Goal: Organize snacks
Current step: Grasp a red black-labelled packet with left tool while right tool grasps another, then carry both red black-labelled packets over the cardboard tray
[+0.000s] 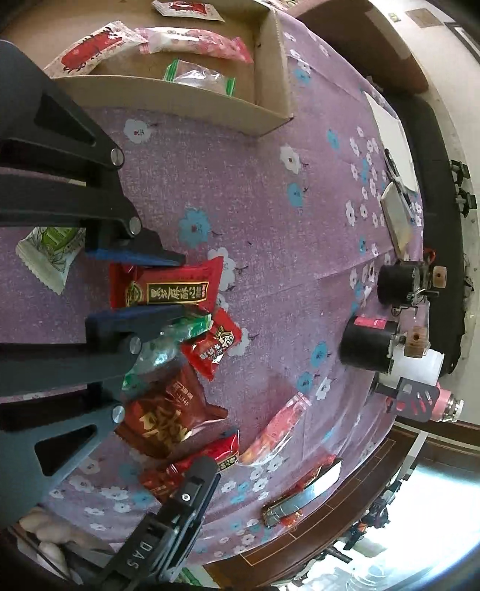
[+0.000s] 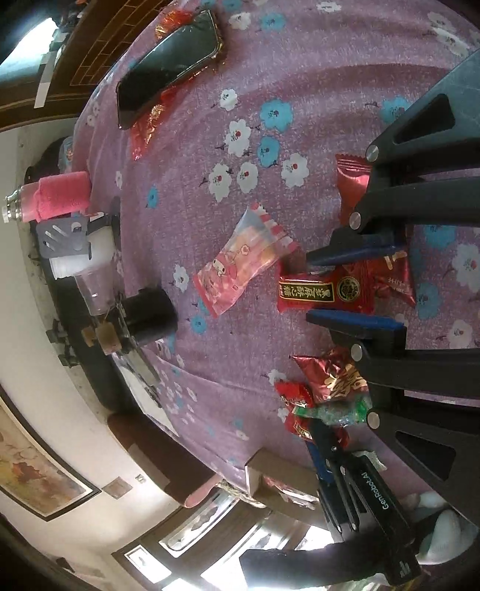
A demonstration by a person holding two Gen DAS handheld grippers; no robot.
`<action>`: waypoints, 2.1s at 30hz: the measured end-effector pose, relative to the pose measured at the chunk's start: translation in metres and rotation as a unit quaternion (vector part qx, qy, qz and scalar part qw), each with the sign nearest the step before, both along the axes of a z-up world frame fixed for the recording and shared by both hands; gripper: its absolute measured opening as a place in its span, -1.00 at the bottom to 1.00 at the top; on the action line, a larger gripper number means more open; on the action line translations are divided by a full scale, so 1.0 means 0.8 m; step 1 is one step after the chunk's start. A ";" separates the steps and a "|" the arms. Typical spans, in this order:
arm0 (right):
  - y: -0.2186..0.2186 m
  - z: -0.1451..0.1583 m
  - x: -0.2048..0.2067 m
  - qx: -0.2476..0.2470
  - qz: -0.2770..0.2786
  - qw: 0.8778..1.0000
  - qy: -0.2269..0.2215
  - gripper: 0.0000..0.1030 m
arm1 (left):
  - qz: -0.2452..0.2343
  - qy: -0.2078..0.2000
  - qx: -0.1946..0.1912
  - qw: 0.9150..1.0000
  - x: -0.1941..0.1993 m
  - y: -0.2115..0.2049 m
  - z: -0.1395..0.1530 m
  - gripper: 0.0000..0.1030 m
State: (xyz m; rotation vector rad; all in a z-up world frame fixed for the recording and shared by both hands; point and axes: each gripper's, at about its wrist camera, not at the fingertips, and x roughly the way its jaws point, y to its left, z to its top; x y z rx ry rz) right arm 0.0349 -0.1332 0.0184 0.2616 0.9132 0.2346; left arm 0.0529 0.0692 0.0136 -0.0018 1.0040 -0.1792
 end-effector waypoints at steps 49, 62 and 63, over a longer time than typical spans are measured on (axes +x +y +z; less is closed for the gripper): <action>0.229 0.094 -0.096 0.072 0.181 0.980 -0.050 -0.62 | 0.192 -0.088 -0.102 0.972 -0.193 0.289 0.051 -0.67; 0.363 0.054 -0.065 0.059 0.258 0.964 0.007 -0.62 | 0.185 -0.029 -0.077 0.979 -0.115 0.314 0.019 -0.67; 0.369 0.050 -0.063 0.056 0.261 0.964 0.011 -0.62 | 0.184 -0.026 -0.075 0.980 -0.110 0.314 0.019 -0.67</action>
